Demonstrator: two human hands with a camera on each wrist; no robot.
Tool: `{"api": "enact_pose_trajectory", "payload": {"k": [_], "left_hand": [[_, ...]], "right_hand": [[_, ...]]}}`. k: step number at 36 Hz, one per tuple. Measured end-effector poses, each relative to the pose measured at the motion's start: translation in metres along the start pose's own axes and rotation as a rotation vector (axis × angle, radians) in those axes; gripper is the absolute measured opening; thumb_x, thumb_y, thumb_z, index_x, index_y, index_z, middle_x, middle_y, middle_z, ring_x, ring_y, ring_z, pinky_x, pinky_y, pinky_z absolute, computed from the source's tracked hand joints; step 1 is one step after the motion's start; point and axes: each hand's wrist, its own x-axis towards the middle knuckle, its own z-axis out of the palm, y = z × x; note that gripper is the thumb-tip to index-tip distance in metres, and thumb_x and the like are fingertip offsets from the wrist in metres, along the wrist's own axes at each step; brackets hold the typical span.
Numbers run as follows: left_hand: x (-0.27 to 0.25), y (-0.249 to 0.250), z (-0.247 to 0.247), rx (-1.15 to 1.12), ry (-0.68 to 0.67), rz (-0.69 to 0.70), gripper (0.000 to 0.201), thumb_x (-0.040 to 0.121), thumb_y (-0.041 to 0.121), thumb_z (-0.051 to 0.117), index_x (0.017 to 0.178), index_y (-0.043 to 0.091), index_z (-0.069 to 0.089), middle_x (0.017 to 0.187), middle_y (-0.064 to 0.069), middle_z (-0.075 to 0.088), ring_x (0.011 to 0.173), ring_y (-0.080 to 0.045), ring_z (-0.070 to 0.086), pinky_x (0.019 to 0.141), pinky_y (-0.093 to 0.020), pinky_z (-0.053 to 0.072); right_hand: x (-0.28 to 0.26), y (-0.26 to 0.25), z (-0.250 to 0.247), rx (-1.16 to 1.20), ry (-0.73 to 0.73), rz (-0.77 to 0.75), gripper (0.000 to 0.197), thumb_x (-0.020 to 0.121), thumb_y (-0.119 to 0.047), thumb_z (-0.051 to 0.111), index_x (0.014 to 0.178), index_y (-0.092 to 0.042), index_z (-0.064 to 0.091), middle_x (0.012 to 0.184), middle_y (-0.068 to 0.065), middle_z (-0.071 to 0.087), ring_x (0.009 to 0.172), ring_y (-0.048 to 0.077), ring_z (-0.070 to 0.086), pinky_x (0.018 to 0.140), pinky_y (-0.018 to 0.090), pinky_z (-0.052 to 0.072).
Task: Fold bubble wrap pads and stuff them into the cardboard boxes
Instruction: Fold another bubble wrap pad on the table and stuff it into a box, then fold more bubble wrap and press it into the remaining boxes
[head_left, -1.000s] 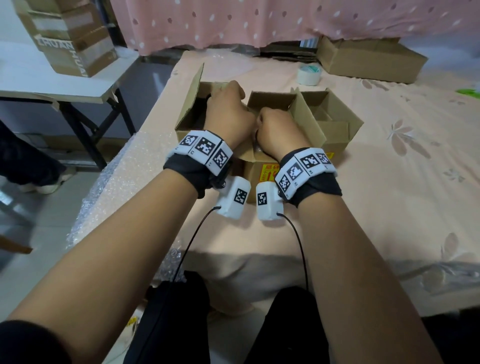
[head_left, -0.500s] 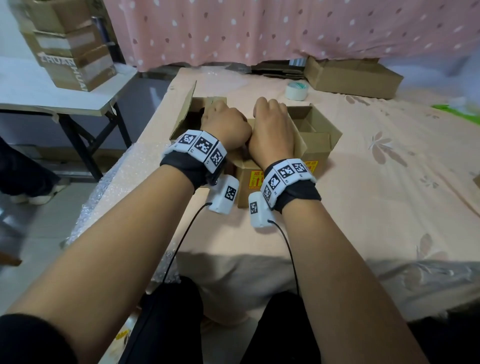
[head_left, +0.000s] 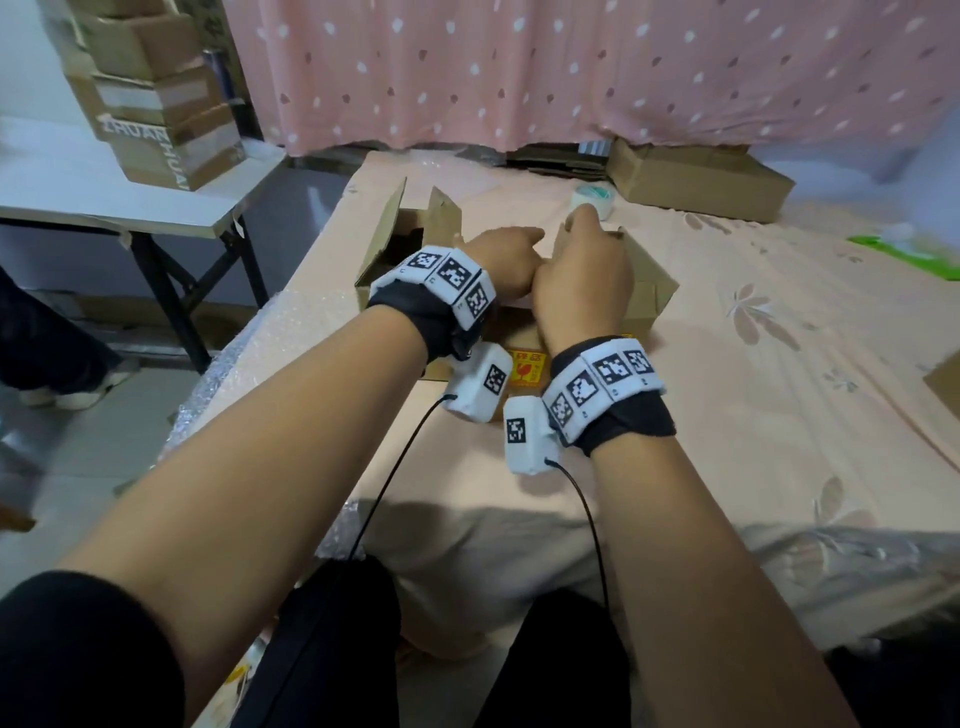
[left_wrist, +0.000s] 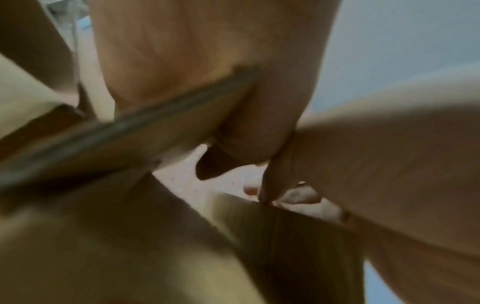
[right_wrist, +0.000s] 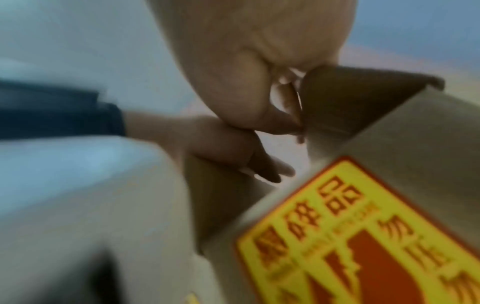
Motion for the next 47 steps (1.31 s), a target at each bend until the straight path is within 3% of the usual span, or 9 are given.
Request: {"api": "enact_pose_trajectory", "payload": {"k": [3,6,9,17,23,27,29,33,47], "left_hand": [[-0.004,-0.002,0.012,0.041,-0.066,0.044,0.08,0.088,0.059,0.026,0.152,0.012,0.035,0.151,-0.017,0.048,0.138,-0.033,0.045,0.118,-0.052,0.025],[-0.006,-0.004,0.024,0.16,-0.012,-0.015,0.06,0.101,0.033,0.04,0.157,0.018,0.023,0.155,-0.011,0.043,0.146,-0.028,0.036,0.121,-0.058,0.007],[-0.011,0.003,0.027,0.289,-0.013,0.015,0.058,0.098,0.023,0.049,0.152,0.017,0.029,0.154,-0.009,0.042,0.148,-0.027,0.03,0.122,-0.057,0.009],[-0.038,0.011,0.024,0.614,0.349,-0.283,0.065,0.099,0.048,0.029,0.155,0.015,0.028,0.163,-0.025,0.02,0.152,-0.046,0.007,0.113,-0.076,-0.001],[-0.039,-0.032,-0.015,0.484,0.322,-0.409,0.065,0.098,0.04,0.041,0.154,0.009,0.03,0.163,-0.022,0.021,0.153,-0.038,0.013,0.115,-0.074,0.005],[-0.025,-0.074,-0.018,0.283,0.073,-0.301,0.067,0.092,0.056,0.037,0.135,0.007,0.054,0.141,-0.021,0.053,0.126,-0.038,0.051,0.109,-0.054,0.039],[-0.024,-0.084,-0.008,0.219,0.04,-0.272,0.072,0.095,0.057,0.029,0.139,0.004,0.049,0.143,-0.021,0.049,0.13,-0.039,0.047,0.11,-0.049,0.039],[-0.025,-0.093,0.008,0.244,0.115,-0.254,0.081,0.094,0.059,0.01,0.154,0.008,0.029,0.16,-0.014,0.027,0.151,-0.029,0.021,0.116,-0.061,0.025],[-0.03,-0.097,0.014,0.301,0.243,-0.168,0.065,0.102,0.047,0.016,0.146,0.007,0.042,0.159,-0.01,0.033,0.15,-0.021,0.024,0.109,-0.053,0.035]], "right_hand": [[-0.003,0.007,0.004,0.216,-0.156,0.112,0.023,0.091,-0.004,0.049,0.109,-0.013,0.059,0.099,0.007,0.062,0.092,0.025,0.055,0.071,0.028,0.034],[-0.01,0.013,0.011,0.246,-0.237,0.102,0.024,0.086,-0.001,0.048,0.099,-0.012,0.064,0.098,0.009,0.068,0.095,0.029,0.061,0.071,0.028,0.037],[-0.015,0.015,0.016,0.256,-0.248,0.058,0.03,0.083,0.004,0.045,0.102,-0.009,0.065,0.097,0.012,0.068,0.092,0.031,0.06,0.073,0.035,0.047],[-0.03,0.022,0.023,0.268,-0.168,-0.079,0.032,0.09,-0.002,0.044,0.114,-0.008,0.065,0.107,0.016,0.068,0.101,0.036,0.059,0.085,0.045,0.05],[-0.023,0.021,0.034,0.211,-0.146,-0.247,0.029,0.103,-0.028,0.044,0.114,-0.013,0.067,0.106,0.01,0.069,0.1,0.03,0.059,0.083,0.037,0.044],[-0.011,0.023,0.044,0.16,-0.21,-0.235,0.028,0.098,-0.032,0.052,0.097,-0.013,0.073,0.1,0.006,0.067,0.095,0.024,0.057,0.074,0.03,0.036],[-0.006,0.022,0.05,0.127,-0.222,-0.24,0.025,0.094,-0.029,0.055,0.091,-0.012,0.073,0.094,0.007,0.068,0.093,0.026,0.057,0.073,0.031,0.038],[0.002,0.014,0.059,0.109,-0.261,-0.238,0.029,0.095,-0.034,0.056,0.085,-0.011,0.072,0.081,0.008,0.068,0.079,0.028,0.06,0.066,0.034,0.045],[0.029,0.001,0.083,0.067,-0.278,-0.239,0.028,0.094,-0.036,0.058,0.095,-0.016,0.078,0.089,0.009,0.074,0.085,0.028,0.065,0.074,0.033,0.052]]}}
